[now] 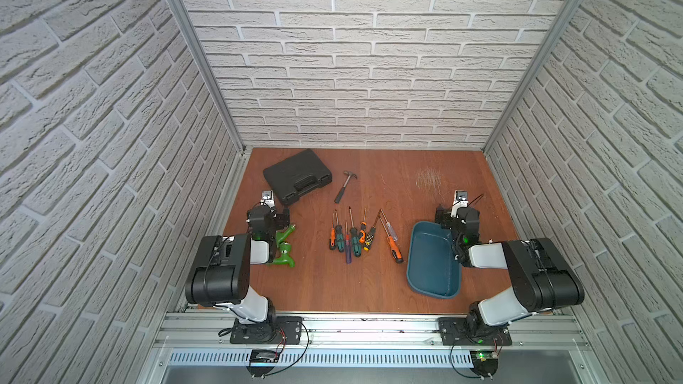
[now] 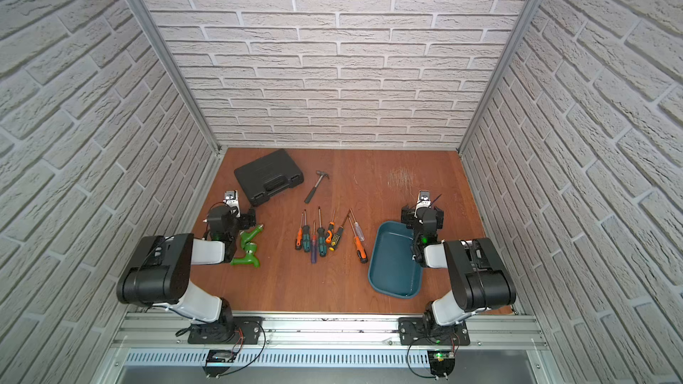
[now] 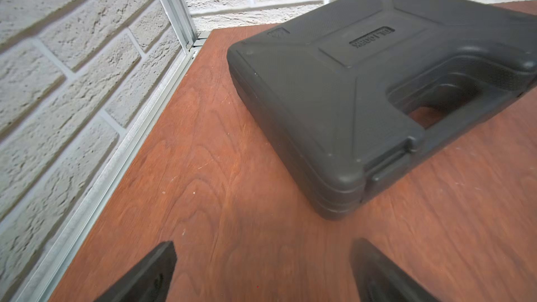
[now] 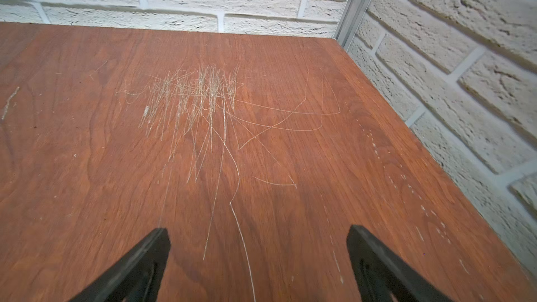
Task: Put the screwdriver on the desktop into the storage box
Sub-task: Pick up the screwdriver from the center of the board.
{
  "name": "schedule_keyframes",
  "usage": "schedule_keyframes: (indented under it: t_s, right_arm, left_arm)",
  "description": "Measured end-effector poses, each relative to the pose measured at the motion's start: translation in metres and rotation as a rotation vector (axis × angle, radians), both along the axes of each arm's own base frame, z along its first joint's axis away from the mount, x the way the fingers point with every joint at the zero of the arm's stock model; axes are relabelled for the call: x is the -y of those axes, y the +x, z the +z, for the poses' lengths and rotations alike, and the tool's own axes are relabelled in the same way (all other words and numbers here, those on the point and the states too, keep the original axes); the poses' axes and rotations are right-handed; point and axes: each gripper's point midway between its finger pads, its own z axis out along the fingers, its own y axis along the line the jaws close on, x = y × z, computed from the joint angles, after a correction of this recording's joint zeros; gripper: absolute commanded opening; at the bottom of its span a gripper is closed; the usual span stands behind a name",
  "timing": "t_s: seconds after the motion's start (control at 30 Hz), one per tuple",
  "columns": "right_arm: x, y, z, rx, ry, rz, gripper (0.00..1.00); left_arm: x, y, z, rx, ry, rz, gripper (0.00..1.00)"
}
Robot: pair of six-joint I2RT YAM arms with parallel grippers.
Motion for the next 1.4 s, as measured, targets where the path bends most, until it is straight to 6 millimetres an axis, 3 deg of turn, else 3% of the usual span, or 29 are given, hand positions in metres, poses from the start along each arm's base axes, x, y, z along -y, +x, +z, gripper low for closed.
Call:
schedule_keyframes:
  t_s: [0.6, 0.73, 0.83, 0.93, 1.13, 1.27, 1.4]
  right_arm:
    - [0.000, 0.000, 0.001, 0.002, 0.001, 0.001, 1.00]
    - [-0.002, -0.004, 0.021, 0.030, 0.005, 0.010, 1.00]
    - [0.001, -0.015, 0.065, 0.129, 0.021, -0.012, 1.00]
    - [0.006, -0.031, 0.112, 0.239, 0.031, -0.041, 0.99]
    - [0.034, -0.059, 0.162, 0.247, 0.200, -0.286, 0.99]
    - [0.036, -0.065, 0.164, 0.142, 0.272, -0.345, 0.96]
    - [0.025, -0.066, 0.139, -0.035, 0.359, -0.360, 0.95]
  left_arm:
    - [0.000, 0.000, 0.000, 0.000, 0.000, -0.001, 0.98]
    - [0.002, -0.002, 0.007, -0.001, 0.003, -0.009, 0.98]
    - [0.005, -0.002, 0.029, 0.022, 0.014, -0.020, 0.98]
    - [0.011, -0.001, 0.066, 0.087, 0.034, -0.032, 0.98]
    - [0.022, -0.005, 0.121, 0.112, -0.022, -0.034, 0.96]
    - [0.035, -0.012, 0.141, 0.071, -0.135, -0.022, 0.95]
    - [0.072, -0.031, 0.130, -0.044, -0.236, -0.056, 0.90]
